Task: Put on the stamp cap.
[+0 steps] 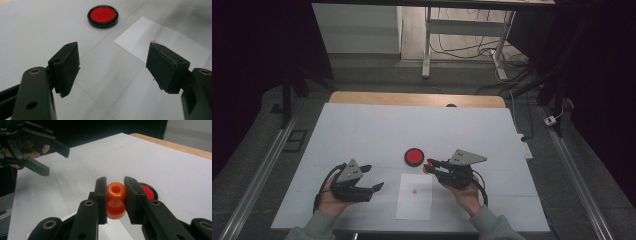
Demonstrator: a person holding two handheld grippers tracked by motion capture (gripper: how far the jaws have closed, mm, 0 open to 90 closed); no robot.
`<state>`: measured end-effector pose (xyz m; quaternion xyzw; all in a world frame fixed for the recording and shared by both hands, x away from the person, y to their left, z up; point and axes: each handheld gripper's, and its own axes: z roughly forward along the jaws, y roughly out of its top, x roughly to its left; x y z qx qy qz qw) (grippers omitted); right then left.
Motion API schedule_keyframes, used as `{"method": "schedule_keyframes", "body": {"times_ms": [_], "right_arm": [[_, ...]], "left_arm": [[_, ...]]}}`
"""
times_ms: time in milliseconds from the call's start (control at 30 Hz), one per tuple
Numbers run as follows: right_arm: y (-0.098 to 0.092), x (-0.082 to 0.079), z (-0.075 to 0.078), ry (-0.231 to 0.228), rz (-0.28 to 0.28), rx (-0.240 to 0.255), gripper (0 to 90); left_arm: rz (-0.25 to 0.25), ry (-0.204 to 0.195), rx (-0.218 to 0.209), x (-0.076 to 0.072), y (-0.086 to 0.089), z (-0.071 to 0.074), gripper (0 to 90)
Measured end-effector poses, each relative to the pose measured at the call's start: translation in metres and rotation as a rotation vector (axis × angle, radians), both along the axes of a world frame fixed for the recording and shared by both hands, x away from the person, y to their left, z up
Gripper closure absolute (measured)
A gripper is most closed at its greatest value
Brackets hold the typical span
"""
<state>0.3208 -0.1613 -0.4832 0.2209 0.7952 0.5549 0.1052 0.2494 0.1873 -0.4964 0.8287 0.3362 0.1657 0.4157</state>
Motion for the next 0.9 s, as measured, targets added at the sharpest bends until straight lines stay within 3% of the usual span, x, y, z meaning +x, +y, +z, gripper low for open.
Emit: {"method": "schedule_keyframes", "body": {"times_ms": [533,900], "right_arm": [[-0.013,0.005,0.007,-0.012,-0.037,0.017,72.9],[-0.013,0.006,0.007,-0.014,-0.048,0.013,72.9]], "left_arm": [[0.043,0.023,0.004,-0.010,0.024,-0.009,27.4],[0.047,0.035,0.003,-0.008,0.026,-0.013,27.4]]}}
